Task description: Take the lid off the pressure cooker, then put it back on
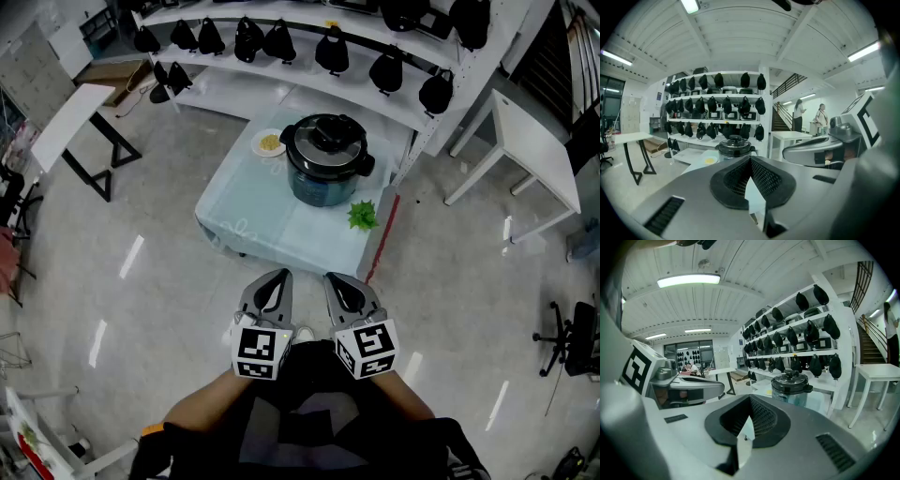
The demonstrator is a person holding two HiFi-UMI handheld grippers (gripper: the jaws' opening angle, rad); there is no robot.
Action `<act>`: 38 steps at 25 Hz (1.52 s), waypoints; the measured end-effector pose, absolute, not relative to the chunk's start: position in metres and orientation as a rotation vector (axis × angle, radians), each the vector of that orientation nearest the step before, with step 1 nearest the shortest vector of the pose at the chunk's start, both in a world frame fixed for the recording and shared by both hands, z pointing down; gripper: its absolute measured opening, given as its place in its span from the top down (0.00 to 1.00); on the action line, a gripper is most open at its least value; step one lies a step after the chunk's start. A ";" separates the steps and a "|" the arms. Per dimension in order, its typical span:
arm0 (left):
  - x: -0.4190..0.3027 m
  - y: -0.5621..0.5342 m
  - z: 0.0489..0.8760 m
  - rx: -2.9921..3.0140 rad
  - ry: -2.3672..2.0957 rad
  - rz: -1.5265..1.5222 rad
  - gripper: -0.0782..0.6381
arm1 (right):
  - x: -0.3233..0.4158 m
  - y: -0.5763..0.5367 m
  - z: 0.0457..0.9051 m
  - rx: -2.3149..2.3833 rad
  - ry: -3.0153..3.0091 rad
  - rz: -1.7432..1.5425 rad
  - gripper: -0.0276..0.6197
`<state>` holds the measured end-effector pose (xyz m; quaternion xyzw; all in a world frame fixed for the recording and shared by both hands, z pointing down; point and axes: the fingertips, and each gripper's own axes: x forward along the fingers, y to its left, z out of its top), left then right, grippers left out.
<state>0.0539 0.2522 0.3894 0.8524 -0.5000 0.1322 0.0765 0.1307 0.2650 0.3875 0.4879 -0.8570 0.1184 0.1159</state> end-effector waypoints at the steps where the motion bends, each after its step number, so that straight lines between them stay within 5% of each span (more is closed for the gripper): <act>1: 0.055 0.253 0.389 2.556 -1.499 0.397 0.88 | 0.131 0.266 0.387 1.429 -2.510 0.345 0.94; 38: 0.027 0.190 0.410 2.528 -1.421 0.421 0.88 | 0.116 0.197 0.410 1.511 -2.412 0.456 0.93</act>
